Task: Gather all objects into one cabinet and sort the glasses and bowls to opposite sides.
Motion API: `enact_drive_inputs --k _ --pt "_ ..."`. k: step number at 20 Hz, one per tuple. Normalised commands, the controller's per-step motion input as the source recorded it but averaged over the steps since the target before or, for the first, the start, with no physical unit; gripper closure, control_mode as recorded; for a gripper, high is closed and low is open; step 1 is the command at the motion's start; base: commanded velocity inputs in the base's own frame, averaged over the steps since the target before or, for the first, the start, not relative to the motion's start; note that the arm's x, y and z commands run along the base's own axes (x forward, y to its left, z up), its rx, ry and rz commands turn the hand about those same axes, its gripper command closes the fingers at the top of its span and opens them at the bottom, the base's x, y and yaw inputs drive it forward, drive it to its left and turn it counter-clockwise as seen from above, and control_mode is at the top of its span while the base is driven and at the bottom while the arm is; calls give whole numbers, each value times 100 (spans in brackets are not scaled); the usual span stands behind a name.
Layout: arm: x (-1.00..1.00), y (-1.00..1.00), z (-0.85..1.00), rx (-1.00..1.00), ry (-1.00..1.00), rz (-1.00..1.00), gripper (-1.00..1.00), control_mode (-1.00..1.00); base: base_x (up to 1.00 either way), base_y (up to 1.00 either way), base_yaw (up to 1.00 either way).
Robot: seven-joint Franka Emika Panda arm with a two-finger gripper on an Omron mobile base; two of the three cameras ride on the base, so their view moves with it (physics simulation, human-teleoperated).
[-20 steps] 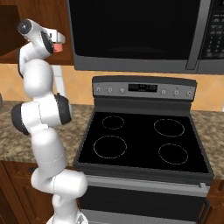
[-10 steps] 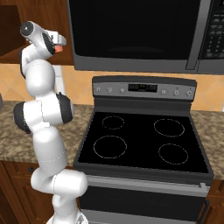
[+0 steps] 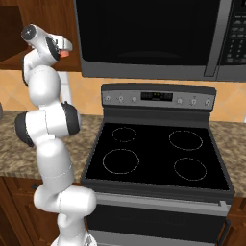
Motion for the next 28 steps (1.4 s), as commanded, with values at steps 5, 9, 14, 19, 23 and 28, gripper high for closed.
enact_drive_inputs --k 5,9,14,19,23,28 --pt "-12 0 7 3 0 0 100 -100 0 0 0" --pt "-35 -3 34 7 0 0 100 -100 0 0 0" --pt "-72 -10 35 9 0 0 100 -100 0 0 0" --pt "-89 -3 0 2 -5 2 100 -100 0 0 0" --pt "-100 -37 3 5 -17 9 100 -100 0 0 0" --pt "-100 -51 3 10 -13 11 100 -100 0 0 0"
